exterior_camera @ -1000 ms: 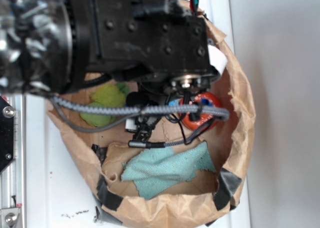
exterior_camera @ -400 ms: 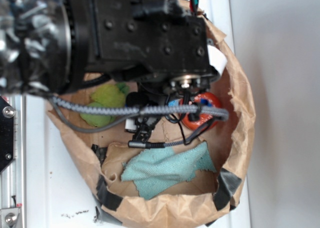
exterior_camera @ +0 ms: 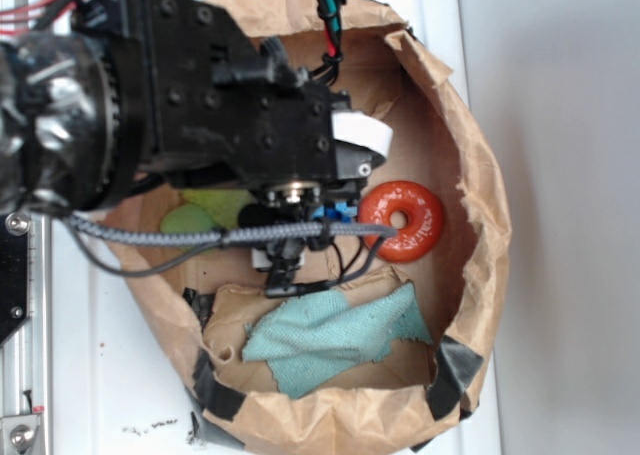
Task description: Grab the blue sponge.
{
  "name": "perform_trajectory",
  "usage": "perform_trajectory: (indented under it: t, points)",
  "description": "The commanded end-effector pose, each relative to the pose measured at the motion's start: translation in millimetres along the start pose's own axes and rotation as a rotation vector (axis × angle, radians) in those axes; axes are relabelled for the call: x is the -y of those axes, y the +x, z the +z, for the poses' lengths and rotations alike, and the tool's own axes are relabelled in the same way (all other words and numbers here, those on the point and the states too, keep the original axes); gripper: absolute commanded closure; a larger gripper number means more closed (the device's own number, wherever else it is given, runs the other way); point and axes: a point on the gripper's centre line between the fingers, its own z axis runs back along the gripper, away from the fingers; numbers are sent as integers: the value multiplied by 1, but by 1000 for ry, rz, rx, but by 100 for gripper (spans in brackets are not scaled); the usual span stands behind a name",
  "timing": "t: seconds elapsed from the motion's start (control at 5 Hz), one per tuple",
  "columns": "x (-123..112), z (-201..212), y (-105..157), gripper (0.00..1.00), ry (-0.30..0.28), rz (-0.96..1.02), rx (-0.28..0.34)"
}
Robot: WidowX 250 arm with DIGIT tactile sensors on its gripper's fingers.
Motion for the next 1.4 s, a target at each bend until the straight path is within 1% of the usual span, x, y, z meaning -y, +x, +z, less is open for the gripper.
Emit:
perform_trajectory:
  t: [0.0, 0.4, 0.6, 1.0, 1.2]
  points:
    - [5, -1, 17, 0, 13, 28, 64]
    - [4, 4, 24, 0, -6, 55, 33]
    - [12, -4, 26, 0, 15, 66, 13]
    - [32, -24, 25, 0, 88, 51, -18]
    - [38, -29, 23, 0, 88, 61, -6]
